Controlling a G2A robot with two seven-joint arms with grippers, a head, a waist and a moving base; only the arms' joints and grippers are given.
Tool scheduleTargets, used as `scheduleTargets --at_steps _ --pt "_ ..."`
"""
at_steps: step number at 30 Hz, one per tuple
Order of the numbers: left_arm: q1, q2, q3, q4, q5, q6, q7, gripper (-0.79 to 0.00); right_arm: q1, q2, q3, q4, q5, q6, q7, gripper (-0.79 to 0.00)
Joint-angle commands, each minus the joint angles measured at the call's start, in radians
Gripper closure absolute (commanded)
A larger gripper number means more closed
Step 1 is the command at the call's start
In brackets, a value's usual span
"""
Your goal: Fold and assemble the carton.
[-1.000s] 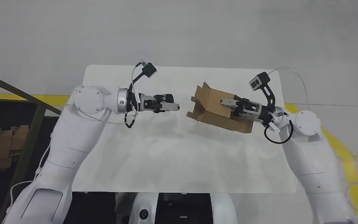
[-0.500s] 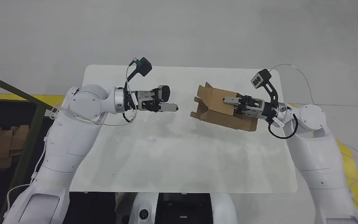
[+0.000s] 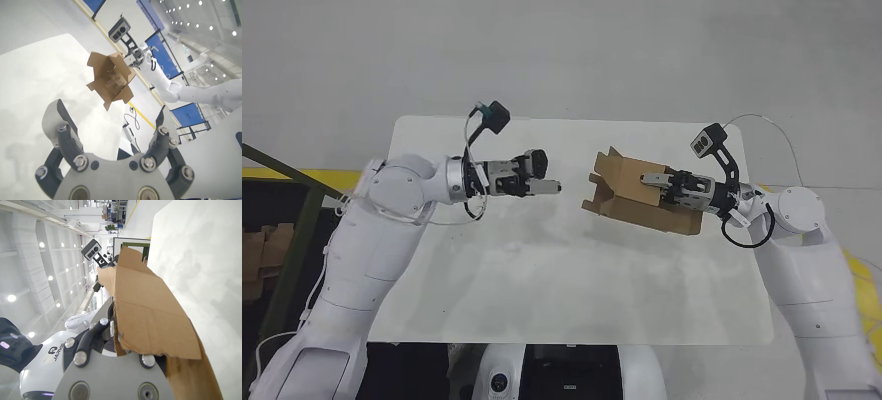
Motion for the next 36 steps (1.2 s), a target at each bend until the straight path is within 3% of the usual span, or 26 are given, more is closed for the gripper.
scheduleTargets --at_steps 1,14,22,25,34,36 --pt "0.003 -0.002 -0.003 0.032 0.035 -0.062 0.076 -0.785 0.000 0.000 0.000 0.000 0.000 0.000 0.000 0.000" --pt "-0.063 -0.031 0.052 0.307 0.346 -0.504 0.411 -0.785 0.000 0.000 0.000 0.000 0.000 0.000 0.000 0.000" --pt "-0.074 -0.024 0.109 0.264 0.602 -0.504 0.543 -0.785 0.000 0.000 0.000 0.000 0.000 0.000 0.000 0.000" --pt "-0.082 -0.008 0.133 0.240 0.692 -0.504 0.604 -0.785 0.000 0.000 0.000 0.000 0.000 0.000 0.000 0.000" --pt "-0.081 0.055 0.226 0.253 0.974 -0.504 0.961 -0.785 0.000 0.000 0.000 0.000 0.000 0.000 0.000 0.000" --pt "-0.081 0.055 0.226 0.253 0.974 -0.504 0.961 -0.785 0.000 0.000 0.000 0.000 0.000 0.000 0.000 0.000"
